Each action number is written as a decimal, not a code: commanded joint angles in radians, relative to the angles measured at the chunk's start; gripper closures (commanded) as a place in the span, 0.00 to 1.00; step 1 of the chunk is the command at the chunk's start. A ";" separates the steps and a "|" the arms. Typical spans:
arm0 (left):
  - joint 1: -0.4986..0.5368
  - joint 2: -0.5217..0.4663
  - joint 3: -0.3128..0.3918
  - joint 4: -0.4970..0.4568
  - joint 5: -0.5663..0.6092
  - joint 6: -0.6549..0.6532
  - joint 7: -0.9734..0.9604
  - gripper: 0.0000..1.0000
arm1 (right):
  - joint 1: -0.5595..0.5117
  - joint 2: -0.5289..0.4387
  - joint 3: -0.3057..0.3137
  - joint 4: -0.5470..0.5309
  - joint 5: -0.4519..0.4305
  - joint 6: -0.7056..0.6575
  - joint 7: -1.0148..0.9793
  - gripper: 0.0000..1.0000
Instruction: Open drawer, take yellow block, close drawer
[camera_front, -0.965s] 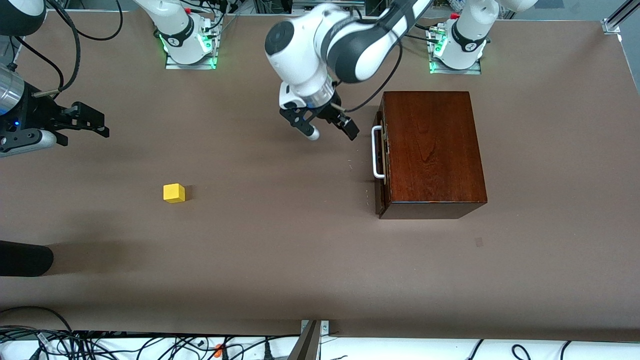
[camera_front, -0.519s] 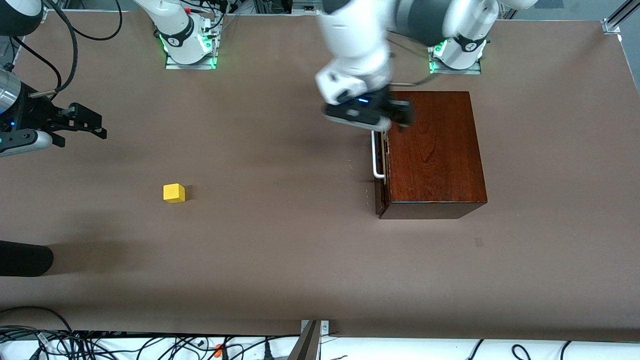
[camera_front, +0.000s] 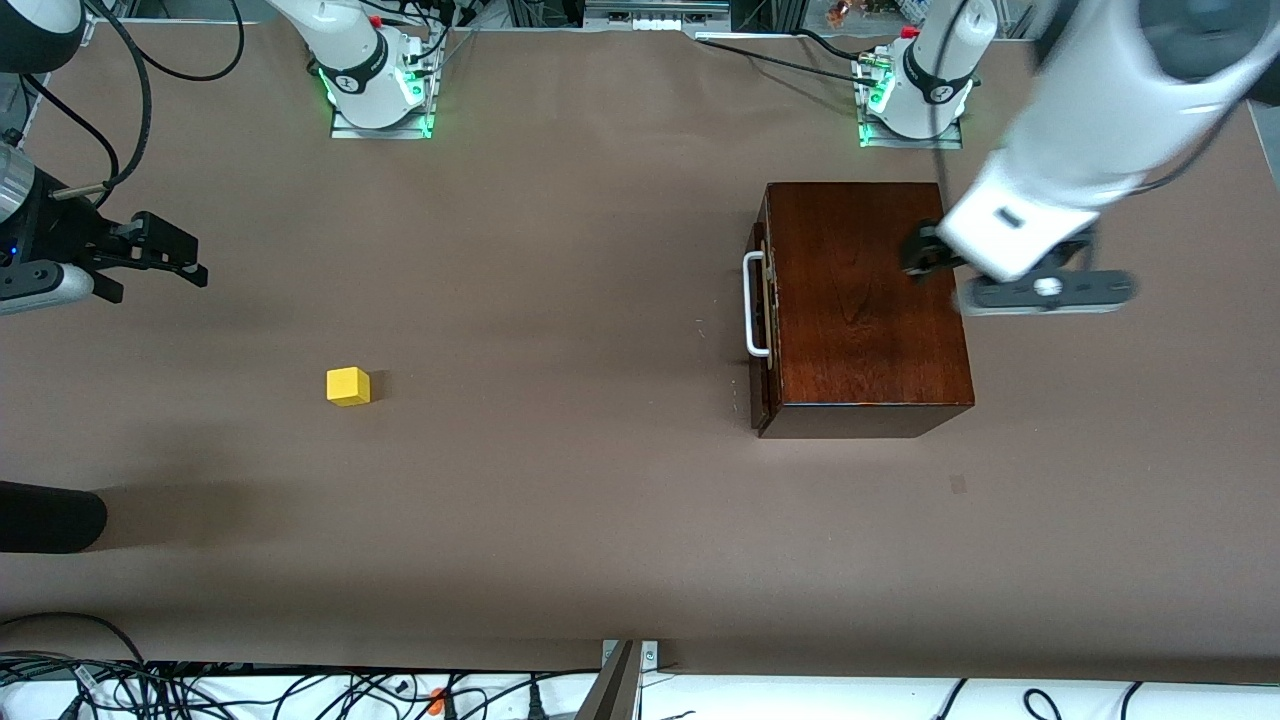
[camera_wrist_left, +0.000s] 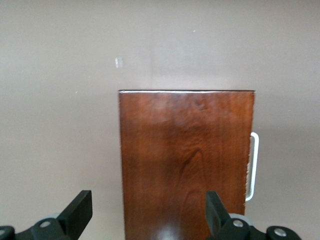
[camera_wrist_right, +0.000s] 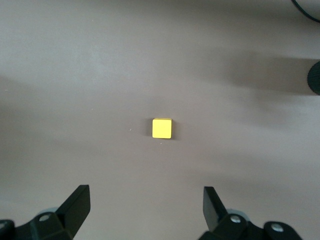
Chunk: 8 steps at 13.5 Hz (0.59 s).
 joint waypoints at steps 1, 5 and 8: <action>0.082 -0.103 0.018 -0.126 -0.051 0.025 0.110 0.00 | -0.004 0.010 0.005 0.023 -0.002 -0.005 -0.009 0.00; 0.136 -0.280 0.069 -0.409 -0.085 0.221 0.249 0.00 | -0.003 0.010 0.005 0.023 -0.002 -0.005 -0.006 0.00; 0.138 -0.272 0.077 -0.402 -0.082 0.218 0.252 0.00 | -0.003 0.010 0.005 0.023 -0.002 -0.003 -0.006 0.00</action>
